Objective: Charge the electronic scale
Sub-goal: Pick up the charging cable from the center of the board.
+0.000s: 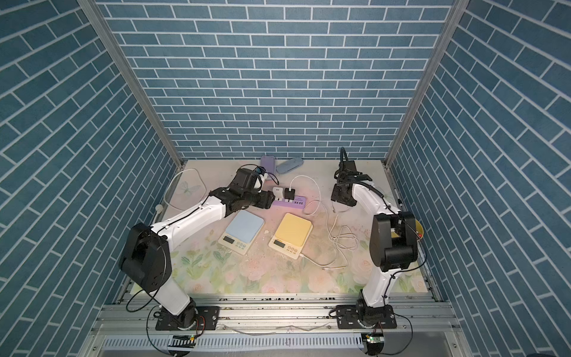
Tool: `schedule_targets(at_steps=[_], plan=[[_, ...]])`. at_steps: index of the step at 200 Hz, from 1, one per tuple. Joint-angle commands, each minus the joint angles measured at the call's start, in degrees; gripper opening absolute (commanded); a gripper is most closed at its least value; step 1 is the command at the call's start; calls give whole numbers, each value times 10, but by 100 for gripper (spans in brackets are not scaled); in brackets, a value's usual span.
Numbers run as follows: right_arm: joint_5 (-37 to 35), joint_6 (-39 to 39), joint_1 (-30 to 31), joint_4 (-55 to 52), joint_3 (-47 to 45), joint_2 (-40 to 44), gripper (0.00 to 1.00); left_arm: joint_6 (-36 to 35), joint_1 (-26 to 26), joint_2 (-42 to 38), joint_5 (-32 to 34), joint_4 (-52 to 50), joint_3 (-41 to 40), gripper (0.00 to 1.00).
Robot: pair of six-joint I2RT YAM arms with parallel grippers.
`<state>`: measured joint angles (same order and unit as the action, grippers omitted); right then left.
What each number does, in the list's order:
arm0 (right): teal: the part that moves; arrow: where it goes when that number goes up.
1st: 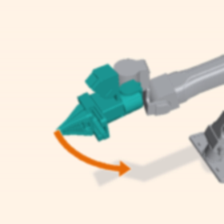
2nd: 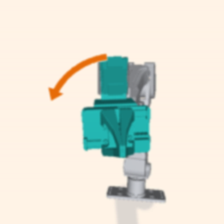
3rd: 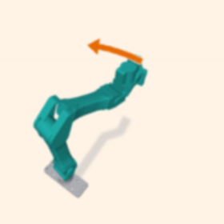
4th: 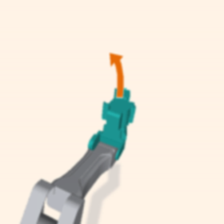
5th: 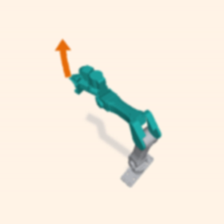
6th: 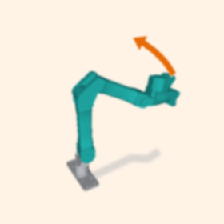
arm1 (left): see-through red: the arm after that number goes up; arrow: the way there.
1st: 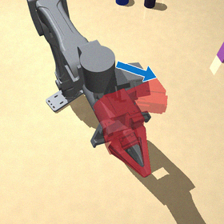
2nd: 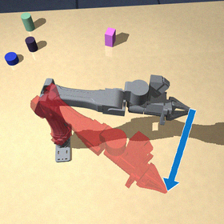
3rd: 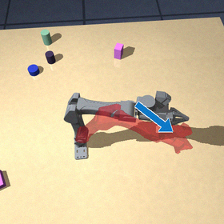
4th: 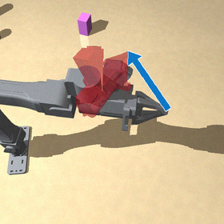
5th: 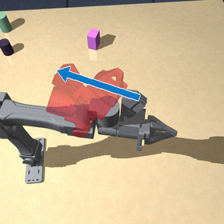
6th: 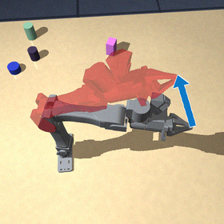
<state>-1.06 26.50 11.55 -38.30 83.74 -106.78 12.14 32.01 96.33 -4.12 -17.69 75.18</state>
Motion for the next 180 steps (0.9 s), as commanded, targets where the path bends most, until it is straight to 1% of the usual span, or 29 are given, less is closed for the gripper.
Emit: schedule_targets(at_steps=[1,18,32,52,108,117,137,151,154,160,180], plan=[[14,-41,2,-68,46,-54,55,-5,-1,4,-5,1,1,75],[6,-55,8,-90,75,-90,54,-4,-2,9,-9,-3,3,75],[-21,-64,14,-123,99,-117,49,-3,-2,15,-10,-9,8,75],[-38,-77,20,-145,110,-143,45,-2,-1,24,-13,-12,16,75],[-49,-94,32,-154,129,-183,45,-2,-2,39,-19,-18,21,75],[-51,-94,33,-154,132,-185,39,-3,-2,38,-19,-17,19,75],[-54,-96,34,-148,132,-201,16,-2,-2,38,-19,-16,17,75],[-47,-97,32,-133,121,-193,4,-2,-2,34,-21,-18,16,75],[-43,-97,31,-128,116,-193,3,-3,-2,33,-21,-17,15,75],[-34,-96,30,-114,106,-166,0,-3,-3,30,-22,-16,14,75],[23,-94,20,-39,42,-95,0,-8,-5,12,-43,1,3,74]])
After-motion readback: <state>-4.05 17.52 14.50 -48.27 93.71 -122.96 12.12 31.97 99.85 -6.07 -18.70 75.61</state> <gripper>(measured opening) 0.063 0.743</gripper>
